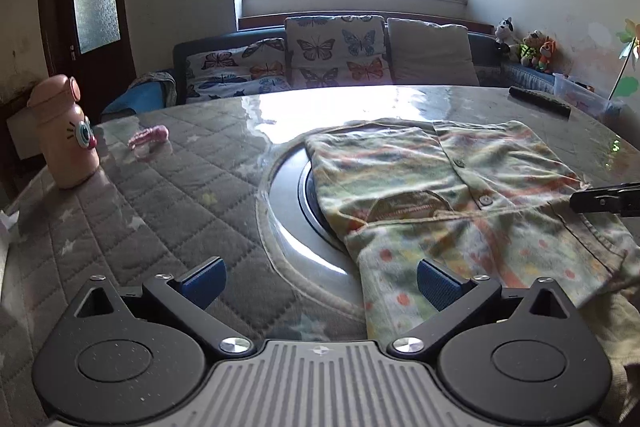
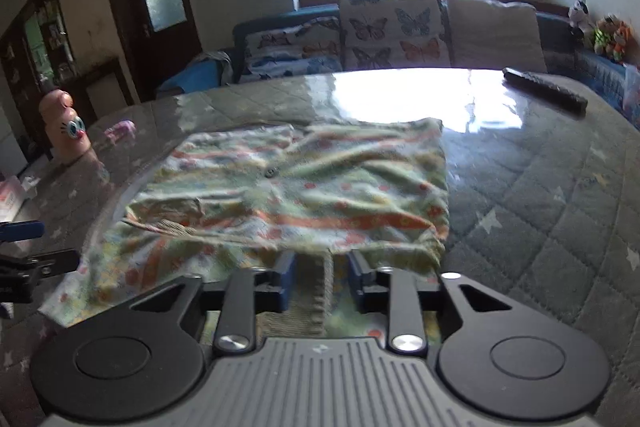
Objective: Fold clothes
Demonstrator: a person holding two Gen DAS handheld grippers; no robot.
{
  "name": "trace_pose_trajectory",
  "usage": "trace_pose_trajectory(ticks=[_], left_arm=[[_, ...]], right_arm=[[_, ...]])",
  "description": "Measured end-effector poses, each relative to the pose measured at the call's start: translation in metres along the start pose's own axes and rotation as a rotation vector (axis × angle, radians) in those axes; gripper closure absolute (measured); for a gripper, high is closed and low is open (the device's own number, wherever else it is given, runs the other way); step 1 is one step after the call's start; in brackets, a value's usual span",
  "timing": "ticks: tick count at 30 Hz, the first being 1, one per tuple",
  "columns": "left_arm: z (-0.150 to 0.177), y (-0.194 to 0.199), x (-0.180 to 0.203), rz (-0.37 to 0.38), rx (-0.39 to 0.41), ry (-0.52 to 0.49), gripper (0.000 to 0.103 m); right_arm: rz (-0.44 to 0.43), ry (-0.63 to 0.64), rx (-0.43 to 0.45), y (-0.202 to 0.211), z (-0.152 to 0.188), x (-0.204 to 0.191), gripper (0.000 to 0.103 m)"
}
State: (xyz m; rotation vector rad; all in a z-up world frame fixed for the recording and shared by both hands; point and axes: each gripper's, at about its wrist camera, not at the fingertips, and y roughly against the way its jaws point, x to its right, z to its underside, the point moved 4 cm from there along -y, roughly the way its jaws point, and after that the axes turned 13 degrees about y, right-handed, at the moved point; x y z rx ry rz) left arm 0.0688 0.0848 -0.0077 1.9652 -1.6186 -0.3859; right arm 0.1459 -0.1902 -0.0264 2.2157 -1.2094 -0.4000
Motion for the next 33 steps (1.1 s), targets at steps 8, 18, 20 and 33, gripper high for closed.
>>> trace_pose_trajectory(ticks=[8,18,20,33], left_arm=[[-0.011,-0.031,0.014,-0.032,-0.009,-0.059,0.000],[-0.004,-0.040,0.016,-0.063,-0.019,-0.094,0.000],[-0.004,-0.031,0.019,-0.050,-0.004,-0.099,0.000],[0.025,-0.001,0.037,-0.040,0.021,-0.223,0.000]], right_arm=[[-0.058,0.069,-0.018,-0.016,-0.001,-0.021,0.063],[-0.105,0.156,-0.020,-0.005,0.008,-0.038,0.048],[-0.112,0.174,-0.018,0.000,0.011,-0.040,0.048],[-0.124,0.226,-0.004,0.029,0.029,-0.044,0.047]])
